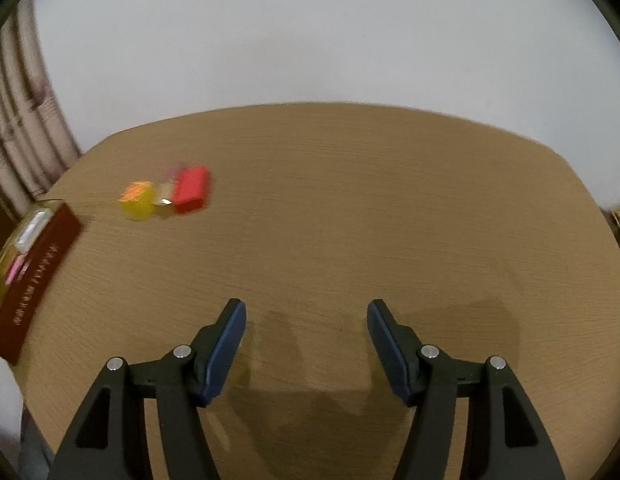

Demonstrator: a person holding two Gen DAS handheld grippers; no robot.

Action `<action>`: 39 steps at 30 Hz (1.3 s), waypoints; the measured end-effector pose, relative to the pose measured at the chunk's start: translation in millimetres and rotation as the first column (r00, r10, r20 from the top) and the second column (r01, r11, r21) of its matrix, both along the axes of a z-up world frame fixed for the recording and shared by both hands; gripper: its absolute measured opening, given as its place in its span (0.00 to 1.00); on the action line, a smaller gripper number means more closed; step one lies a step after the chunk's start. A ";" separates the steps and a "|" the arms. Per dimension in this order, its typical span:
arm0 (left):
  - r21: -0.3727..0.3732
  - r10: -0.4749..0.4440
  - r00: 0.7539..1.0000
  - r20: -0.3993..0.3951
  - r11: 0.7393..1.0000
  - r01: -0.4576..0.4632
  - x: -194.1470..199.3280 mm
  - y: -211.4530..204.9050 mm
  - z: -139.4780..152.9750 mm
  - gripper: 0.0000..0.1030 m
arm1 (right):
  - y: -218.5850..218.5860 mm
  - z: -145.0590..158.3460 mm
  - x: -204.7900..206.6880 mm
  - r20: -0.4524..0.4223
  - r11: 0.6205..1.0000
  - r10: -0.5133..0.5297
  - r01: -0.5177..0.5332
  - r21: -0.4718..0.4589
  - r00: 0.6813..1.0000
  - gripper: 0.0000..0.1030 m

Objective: Organize rigid objects
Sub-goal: 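Move the right tool toward the red-and-yellow striped cube on the table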

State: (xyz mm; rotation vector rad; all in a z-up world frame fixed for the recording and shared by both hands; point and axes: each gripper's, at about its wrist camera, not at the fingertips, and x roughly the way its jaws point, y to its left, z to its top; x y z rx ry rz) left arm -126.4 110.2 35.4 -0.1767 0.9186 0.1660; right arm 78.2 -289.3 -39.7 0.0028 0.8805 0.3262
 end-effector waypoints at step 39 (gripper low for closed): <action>0.033 -0.146 0.987 -0.070 0.988 0.149 240.2 -136.9 -20.6 0.64 | -16.6 -9.1 17.4 0.076 0.996 -0.075 0.071 0.056 0.994 0.63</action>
